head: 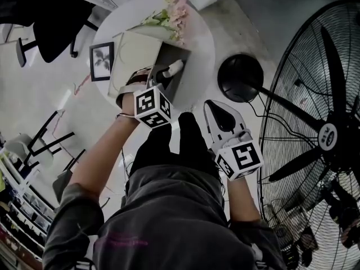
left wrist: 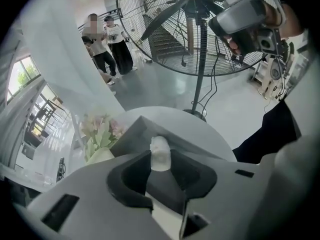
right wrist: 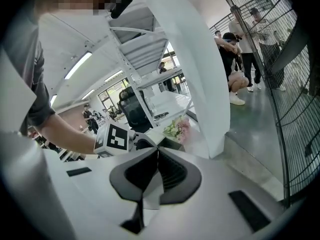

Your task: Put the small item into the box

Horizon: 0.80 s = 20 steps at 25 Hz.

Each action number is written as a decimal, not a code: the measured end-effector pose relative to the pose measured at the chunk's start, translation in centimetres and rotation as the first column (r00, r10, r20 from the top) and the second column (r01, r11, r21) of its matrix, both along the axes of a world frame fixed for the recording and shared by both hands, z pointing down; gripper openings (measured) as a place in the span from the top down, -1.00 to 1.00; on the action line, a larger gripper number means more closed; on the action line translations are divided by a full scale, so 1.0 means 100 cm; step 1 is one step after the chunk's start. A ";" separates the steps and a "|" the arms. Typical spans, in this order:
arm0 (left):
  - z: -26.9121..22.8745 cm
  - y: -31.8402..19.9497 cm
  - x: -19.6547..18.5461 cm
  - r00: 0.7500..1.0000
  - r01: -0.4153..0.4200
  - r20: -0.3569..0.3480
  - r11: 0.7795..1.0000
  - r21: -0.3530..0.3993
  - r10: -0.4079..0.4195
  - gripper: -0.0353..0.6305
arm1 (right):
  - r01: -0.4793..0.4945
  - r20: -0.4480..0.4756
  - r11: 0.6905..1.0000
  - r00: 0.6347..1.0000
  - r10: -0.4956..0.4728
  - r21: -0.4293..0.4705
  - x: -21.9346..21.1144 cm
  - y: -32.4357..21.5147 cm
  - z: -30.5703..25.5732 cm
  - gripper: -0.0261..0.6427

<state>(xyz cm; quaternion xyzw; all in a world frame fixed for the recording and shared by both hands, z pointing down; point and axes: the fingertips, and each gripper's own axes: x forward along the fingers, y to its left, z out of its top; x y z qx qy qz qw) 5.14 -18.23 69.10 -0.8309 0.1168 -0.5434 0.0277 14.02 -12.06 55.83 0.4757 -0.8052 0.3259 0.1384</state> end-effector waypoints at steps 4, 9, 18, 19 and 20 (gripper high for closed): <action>0.001 0.005 0.002 1.000 -0.010 0.010 1.000 -0.005 0.010 0.48 | 0.002 0.000 1.000 1.000 -0.002 0.005 0.001 -0.001 0.001 0.85; 0.005 0.019 0.001 1.000 -0.020 0.019 0.998 -0.065 0.021 0.43 | 0.005 0.006 1.000 1.000 -0.005 0.006 -0.001 -0.001 -0.001 0.85; -0.004 0.033 -0.012 1.000 0.015 -0.019 0.989 -0.146 -0.018 0.39 | 0.014 0.003 1.000 1.000 -0.014 0.024 -0.009 -0.007 -0.015 0.85; -0.009 0.032 -0.014 0.999 0.020 -0.025 0.990 -0.143 -0.024 0.39 | 0.015 0.002 1.000 1.000 -0.015 0.027 -0.011 -0.008 -0.017 0.85; -0.014 0.031 -0.016 0.999 0.027 -0.032 0.990 -0.138 -0.032 0.39 | 0.016 0.002 0.999 1.000 -0.017 0.032 -0.012 -0.009 -0.019 0.85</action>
